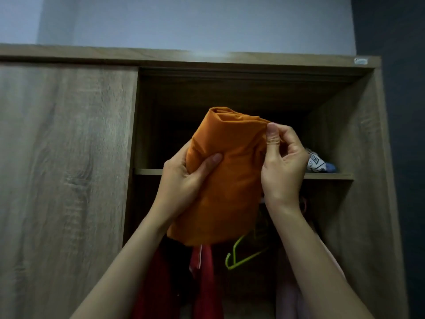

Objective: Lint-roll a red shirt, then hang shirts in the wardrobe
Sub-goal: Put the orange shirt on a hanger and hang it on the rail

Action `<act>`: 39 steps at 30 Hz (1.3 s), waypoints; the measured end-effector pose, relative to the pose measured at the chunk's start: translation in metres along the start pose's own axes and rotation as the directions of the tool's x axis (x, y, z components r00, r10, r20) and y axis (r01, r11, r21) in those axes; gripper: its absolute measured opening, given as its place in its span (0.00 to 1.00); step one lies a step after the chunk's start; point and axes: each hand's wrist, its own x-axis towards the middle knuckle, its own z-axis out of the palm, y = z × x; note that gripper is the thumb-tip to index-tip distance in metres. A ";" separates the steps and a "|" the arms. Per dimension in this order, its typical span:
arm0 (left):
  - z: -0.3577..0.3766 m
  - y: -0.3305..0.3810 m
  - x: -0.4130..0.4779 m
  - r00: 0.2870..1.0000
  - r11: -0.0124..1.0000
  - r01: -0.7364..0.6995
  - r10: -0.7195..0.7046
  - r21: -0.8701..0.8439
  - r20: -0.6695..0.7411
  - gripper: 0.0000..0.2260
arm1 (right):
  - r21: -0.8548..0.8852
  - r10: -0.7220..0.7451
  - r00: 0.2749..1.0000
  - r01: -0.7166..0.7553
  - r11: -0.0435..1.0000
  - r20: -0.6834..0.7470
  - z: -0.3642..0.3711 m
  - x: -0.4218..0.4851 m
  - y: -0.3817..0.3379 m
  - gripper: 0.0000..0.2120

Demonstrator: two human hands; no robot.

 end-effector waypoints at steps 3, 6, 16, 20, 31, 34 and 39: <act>0.015 0.005 -0.037 0.998 0.999 0.045 -0.046 -0.029 -0.036 0.10 | -0.007 0.153 0.988 -0.153 0.988 -0.002 -0.018 -0.028 0.002 0.08; 0.025 -0.008 -0.084 0.987 0.989 0.145 -0.147 -0.037 -0.059 0.09 | -0.040 0.361 0.930 -0.359 0.933 0.072 -0.048 -0.074 0.015 0.13; 0.051 -0.061 -0.215 0.782 0.782 0.610 -0.620 -0.123 -0.066 0.08 | -0.271 0.956 0.104 -0.945 0.181 0.276 -0.126 -0.210 0.044 0.20; 0.051 -0.069 -0.236 0.723 0.729 0.678 -0.685 -0.098 -0.093 0.09 | -0.273 0.943 -0.060 -0.961 0.033 0.326 -0.134 -0.232 0.054 0.38; 0.072 -0.067 -0.276 0.564 0.553 0.809 -0.826 0.200 0.005 0.26 | -0.122 0.949 0.281 -0.946 0.299 0.145 -0.123 -0.256 0.056 0.20; 0.085 -0.060 -0.283 0.538 0.554 0.828 -0.828 0.084 0.160 0.33 | 0.003 0.946 0.249 -0.967 0.254 0.205 -0.124 -0.262 0.061 0.20; 0.095 -0.070 -0.287 0.526 0.538 0.843 -0.819 -0.012 0.228 0.39 | 0.211 0.924 0.156 -0.974 0.085 0.349 -0.130 -0.278 0.068 0.20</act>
